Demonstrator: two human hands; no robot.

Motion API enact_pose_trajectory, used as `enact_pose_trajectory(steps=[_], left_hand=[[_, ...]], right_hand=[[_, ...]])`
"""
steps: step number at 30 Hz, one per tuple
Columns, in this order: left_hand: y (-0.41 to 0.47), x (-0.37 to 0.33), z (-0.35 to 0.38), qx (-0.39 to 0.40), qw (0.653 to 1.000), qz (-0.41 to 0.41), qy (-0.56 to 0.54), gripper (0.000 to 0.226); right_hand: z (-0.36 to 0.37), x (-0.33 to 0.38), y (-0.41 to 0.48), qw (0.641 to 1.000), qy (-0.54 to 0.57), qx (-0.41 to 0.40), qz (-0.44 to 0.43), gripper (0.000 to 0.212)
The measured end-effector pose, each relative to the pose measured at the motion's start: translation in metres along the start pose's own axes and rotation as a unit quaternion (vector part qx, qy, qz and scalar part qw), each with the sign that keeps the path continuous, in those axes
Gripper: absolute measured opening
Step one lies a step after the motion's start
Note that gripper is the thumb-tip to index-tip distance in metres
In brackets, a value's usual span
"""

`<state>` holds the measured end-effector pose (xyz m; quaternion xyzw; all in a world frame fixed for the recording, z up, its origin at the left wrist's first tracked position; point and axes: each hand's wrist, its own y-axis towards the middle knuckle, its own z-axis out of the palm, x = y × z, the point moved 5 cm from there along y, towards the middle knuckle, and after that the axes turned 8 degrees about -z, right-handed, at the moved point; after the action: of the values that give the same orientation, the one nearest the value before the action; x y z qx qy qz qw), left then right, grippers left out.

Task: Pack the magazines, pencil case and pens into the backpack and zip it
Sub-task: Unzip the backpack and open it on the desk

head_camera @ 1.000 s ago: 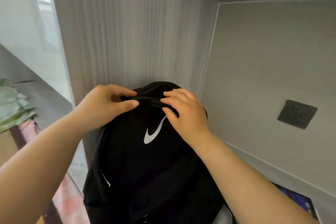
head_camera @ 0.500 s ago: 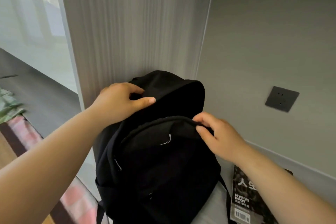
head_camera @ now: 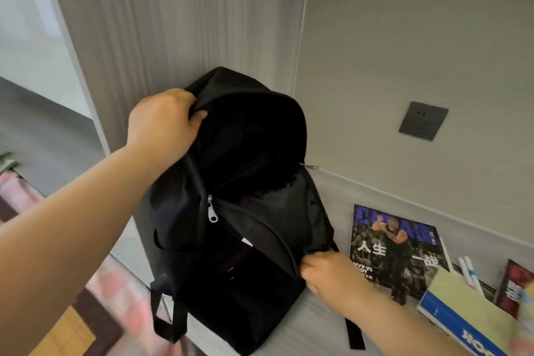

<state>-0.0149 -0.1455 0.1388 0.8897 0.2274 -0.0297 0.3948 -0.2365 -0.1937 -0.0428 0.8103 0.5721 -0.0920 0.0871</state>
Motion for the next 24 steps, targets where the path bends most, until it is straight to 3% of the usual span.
enact_pose_trajectory(steps=[3, 5, 8, 12, 14, 18, 21, 24], left_hand=[[-0.006, 0.006, -0.003, -0.008, 1.0, -0.024, -0.014, 0.026], [-0.011, 0.004, -0.003, -0.005, 0.999, -0.022, -0.032, 0.024], [-0.019, 0.0, -0.002, 0.023, 0.997, -0.028, -0.075, 0.043], [-0.044, -0.005, -0.013, -0.038, 0.996, 0.037, -0.072, 0.052], [-0.054, 0.003, -0.017, -0.058, 0.996, 0.003, -0.07, 0.042], [-0.056, 0.022, 0.0, 0.072, 0.993, -0.067, 0.061, 0.045], [-0.055, 0.027, 0.014, 0.136, 0.983, -0.062, 0.105, 0.04], [-0.056, 0.031, 0.019, 0.14, 0.985, -0.054, 0.079, 0.039]], right_hand=[[0.021, 0.011, 0.003, 1.0, 0.025, 0.019, -0.001, 0.04], [0.028, 0.012, 0.002, 0.997, 0.078, 0.004, -0.015, 0.026], [0.04, 0.009, 0.005, 0.983, 0.18, 0.041, -0.002, 0.039], [0.017, 0.008, 0.011, 0.963, 0.249, -0.098, 0.023, 0.053], [-0.01, 0.014, 0.018, 0.938, 0.297, -0.177, 0.03, 0.059], [-0.059, 0.031, 0.052, 0.931, 0.22, -0.288, 0.043, 0.062], [-0.07, 0.039, 0.089, 0.956, 0.187, -0.214, 0.065, 0.051], [-0.074, 0.036, 0.105, 0.973, 0.117, -0.184, 0.077, 0.029]])
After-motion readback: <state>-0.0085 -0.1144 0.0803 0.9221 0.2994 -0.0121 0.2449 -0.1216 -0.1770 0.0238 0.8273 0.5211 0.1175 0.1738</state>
